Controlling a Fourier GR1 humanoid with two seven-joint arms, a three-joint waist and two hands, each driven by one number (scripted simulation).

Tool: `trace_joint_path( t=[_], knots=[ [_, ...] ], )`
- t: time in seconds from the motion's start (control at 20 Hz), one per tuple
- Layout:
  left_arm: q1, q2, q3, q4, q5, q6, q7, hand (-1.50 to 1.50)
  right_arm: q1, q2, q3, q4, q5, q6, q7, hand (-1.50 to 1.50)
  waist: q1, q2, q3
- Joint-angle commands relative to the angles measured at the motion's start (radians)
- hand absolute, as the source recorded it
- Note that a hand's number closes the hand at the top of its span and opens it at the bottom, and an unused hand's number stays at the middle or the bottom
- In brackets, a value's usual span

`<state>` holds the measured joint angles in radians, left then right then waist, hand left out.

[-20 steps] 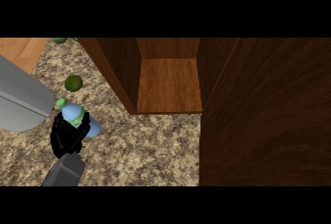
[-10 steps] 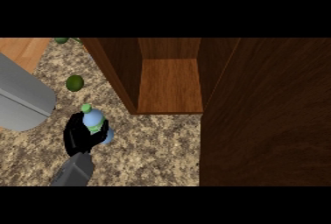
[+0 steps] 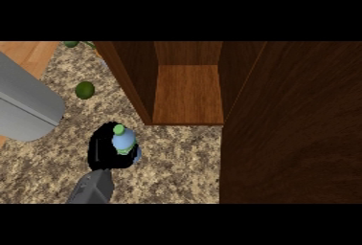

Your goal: Pick up the bottled water, place it into the cabinet and close the cabinet

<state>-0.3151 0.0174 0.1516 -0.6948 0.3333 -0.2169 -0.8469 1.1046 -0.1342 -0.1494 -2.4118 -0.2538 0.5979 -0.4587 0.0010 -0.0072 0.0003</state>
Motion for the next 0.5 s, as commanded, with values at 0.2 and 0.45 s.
trace_joint_path(
  t=[0.2, 0.45],
  knots=[
    [0.074, -0.017, -0.28, -0.35, 0.081, 0.142, 0.168, 1.5, -0.03, 0.0, -0.012, -0.099, -0.062, -0.038, 0.064, -1.5, 0.01, -0.004, 0.001],
    [0.148, -0.017, -0.459, -0.609, 0.12, 0.294, 0.278, 1.5, -0.026, 0.014, 0.021, -0.133, -0.052, -0.04, 0.085, -1.5, 0.006, -0.002, 0.0]
  ],
)
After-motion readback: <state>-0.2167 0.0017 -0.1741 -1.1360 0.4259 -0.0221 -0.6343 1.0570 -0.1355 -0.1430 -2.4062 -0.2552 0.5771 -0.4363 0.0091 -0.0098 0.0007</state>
